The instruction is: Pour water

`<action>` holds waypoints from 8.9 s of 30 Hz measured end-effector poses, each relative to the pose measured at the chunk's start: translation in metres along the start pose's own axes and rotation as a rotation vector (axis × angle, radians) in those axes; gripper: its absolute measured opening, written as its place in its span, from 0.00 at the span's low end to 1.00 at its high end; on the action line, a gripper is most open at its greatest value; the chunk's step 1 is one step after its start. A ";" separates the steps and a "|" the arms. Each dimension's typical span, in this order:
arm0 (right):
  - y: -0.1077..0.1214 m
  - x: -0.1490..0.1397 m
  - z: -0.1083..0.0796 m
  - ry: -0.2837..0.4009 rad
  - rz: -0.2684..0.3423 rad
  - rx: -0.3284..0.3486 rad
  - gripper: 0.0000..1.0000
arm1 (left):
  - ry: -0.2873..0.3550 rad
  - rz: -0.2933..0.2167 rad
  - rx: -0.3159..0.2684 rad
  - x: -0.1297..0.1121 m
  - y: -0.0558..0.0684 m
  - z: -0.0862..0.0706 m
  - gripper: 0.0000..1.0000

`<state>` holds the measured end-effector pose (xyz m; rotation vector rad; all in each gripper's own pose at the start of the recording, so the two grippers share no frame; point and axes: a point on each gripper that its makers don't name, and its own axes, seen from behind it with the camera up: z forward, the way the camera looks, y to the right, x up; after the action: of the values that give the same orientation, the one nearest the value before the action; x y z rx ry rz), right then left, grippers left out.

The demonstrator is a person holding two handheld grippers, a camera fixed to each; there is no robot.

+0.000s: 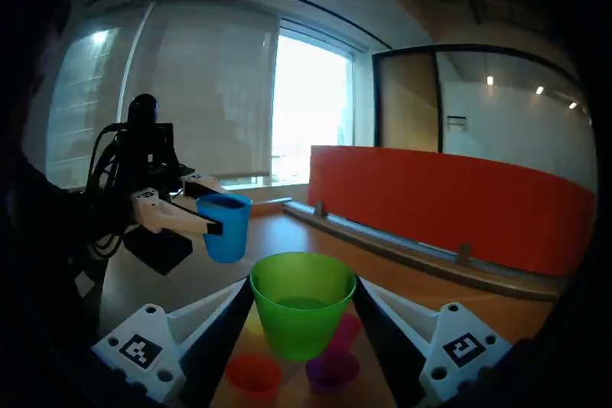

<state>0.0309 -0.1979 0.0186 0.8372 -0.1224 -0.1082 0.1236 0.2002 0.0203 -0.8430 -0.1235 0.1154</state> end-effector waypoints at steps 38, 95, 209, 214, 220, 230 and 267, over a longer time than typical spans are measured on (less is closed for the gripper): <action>0.016 -0.047 -0.025 -0.138 -0.002 -0.025 0.92 | -0.316 0.078 -0.119 -0.134 0.051 0.000 0.88; 0.014 -0.109 -0.035 -0.293 0.026 -0.015 0.92 | -0.519 0.101 -0.169 -0.229 0.047 -0.012 0.88; -0.005 -0.205 -0.115 -0.426 0.086 -0.158 0.99 | -0.486 0.048 0.073 -0.215 0.023 -0.109 0.98; -0.003 -0.198 -0.121 -0.406 0.095 -0.183 0.99 | -0.462 0.054 0.105 -0.212 0.022 -0.113 0.98; 0.005 -0.184 -0.127 -0.369 0.092 -0.234 0.99 | -0.402 0.050 0.159 -0.197 0.014 -0.116 0.98; 0.031 -0.161 -0.136 -0.276 0.105 -0.370 0.99 | -0.267 0.023 0.326 -0.171 -0.024 -0.124 0.98; 0.103 -0.079 -0.164 0.140 0.070 -0.933 0.99 | 0.153 -0.151 0.758 -0.085 -0.088 -0.148 0.98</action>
<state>-0.0173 0.0027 -0.0186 -0.0920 0.0368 -0.0310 0.0672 0.0206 -0.0164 -0.0830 0.0062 -0.0475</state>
